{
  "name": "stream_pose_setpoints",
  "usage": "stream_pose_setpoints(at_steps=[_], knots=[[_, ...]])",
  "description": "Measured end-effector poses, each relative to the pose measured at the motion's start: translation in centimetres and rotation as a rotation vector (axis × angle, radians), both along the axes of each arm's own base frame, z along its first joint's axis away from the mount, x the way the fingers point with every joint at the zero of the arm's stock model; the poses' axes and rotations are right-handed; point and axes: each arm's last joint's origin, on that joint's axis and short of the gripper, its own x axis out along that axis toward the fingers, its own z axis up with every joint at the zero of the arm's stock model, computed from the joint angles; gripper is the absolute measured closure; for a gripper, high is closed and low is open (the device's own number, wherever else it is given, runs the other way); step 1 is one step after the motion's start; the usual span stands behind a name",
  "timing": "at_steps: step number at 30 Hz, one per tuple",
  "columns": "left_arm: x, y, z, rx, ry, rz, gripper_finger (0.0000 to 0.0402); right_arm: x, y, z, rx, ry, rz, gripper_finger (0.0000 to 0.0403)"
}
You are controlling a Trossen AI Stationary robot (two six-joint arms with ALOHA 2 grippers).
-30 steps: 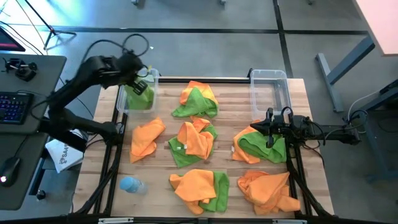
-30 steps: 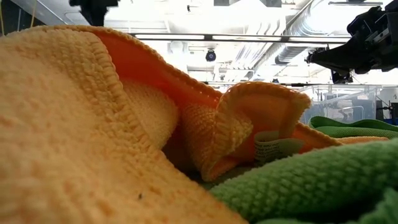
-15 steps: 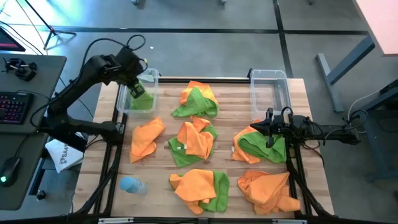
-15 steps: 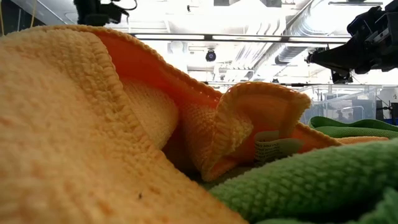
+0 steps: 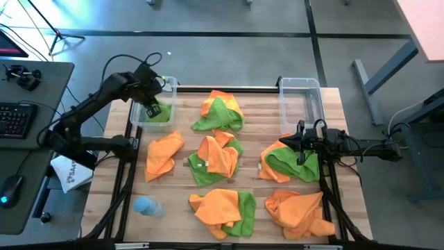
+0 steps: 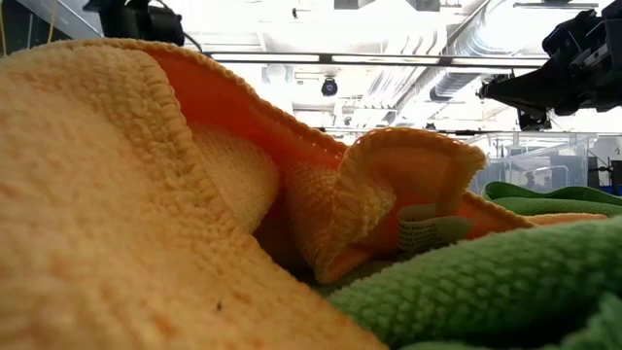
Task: Sort microfiber towel by color & place in baskets
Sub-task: Put the green microfiber towel into the left transparent bin
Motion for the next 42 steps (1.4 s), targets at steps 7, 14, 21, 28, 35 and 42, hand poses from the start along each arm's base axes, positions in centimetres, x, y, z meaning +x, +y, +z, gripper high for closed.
stream_pose_setpoints(at_steps=[7, 14, 21, 28, 35, 42], knots=[[0.0, 1.5, -1.7, -0.057, 0.017, 0.087, 0.0401, 0.0, 0.0, 0.0, 0.0, 0.0, 0.0, 0.0402], [1.1, 3.2, -4.2, -0.152, 0.109, 0.017, 0.0401, 0.0, 0.0, 0.0, 0.0, 0.0, 0.001, 0.0402], [2.1, 4.6, -5.9, -0.159, 0.142, -0.042, 0.0401, 0.0, 0.0, 0.0, 0.0, 0.0, 0.0, 0.0402], [2.3, 5.8, -6.7, -0.136, 0.137, -0.036, 0.0401, 0.0, 0.0, 0.0, 0.0, 0.0, 0.001, 0.0402], [1.1, 5.7, -8.5, -0.206, 0.154, -0.038, 0.0401, 0.0, 0.0, 0.0, 0.0, 0.0, 0.0, 0.0402], [1.2, 5.4, -9.9, -0.21, 0.122, -0.073, 0.0401, 0.0, 0.0, 0.0, 0.0, 0.0, 0.0, 0.0402]])
